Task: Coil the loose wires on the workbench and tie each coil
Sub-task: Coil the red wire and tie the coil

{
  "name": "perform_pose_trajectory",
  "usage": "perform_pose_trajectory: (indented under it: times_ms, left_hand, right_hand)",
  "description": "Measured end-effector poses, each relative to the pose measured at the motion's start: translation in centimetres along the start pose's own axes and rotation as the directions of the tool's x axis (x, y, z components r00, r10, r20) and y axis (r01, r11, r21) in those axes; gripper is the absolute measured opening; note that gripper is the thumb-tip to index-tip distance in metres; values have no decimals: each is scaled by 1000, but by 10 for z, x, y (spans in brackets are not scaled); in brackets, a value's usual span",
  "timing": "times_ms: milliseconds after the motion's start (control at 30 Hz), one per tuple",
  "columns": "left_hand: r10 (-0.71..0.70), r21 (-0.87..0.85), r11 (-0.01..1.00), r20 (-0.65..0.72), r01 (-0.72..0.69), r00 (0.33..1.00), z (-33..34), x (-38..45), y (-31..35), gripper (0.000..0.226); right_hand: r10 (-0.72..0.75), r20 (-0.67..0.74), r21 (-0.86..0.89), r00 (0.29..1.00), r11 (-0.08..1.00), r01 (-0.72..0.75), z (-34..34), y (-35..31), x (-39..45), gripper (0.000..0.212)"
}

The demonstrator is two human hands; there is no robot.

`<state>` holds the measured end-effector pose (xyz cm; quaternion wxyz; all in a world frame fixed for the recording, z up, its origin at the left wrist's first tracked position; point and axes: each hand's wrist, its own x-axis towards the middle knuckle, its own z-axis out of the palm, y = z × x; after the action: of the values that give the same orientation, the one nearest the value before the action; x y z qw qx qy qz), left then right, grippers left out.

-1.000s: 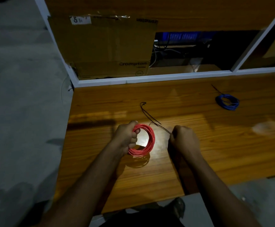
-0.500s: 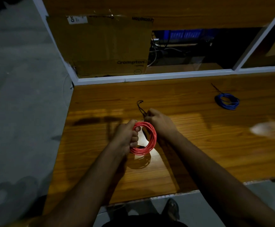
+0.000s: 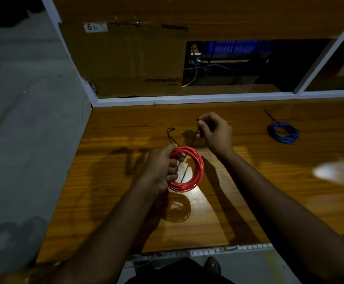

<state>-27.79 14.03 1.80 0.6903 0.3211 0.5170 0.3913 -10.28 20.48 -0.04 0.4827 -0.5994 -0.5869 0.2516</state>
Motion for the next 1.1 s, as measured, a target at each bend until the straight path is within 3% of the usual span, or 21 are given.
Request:
perform_pose_trajectory:
  times_ms: [133,233,300,400,500,800,967,1100]
  left_hand:
    - [65,75,995,-56,-61,996,9,-1,1,41]
    - [71,37,997,-31,-70,997,9,0,0,36]
    - [64,10,998,-18,-64,998,9,0,1,29]
    - [92,12,996,-22,-92,996,11,1,4,18]
    - [112,24,993,-34,-111,993,13,3,5,23]
    - [169,93,982,-38,-164,985,16,3,8,21]
    - [193,81,979,-42,-189,980,20,4,8,19]
    - [207,108,973,-28,-203,978,21,6,10,19]
  right_hand:
    - [5,-11,85,1000,996,-4,-1,-11,-5,7]
    - [91,7,149,996,985,-91,-8,-17,-5,7]
    - [183,142,192,973,959,-208,-14,-23,-4,7]
    - [261,394,215,881,906,-365,-18,-35,-10,7]
    - [291,509,160,810,893,-421,-19,-42,-15,9]
    - [400,601,71,692,836,-544,-29,-53,-6,14]
    - [431,594,94,679,802,-590,-31,-56,-9,10]
    - [436,561,153,703,780,-606,-34,-55,-9,24]
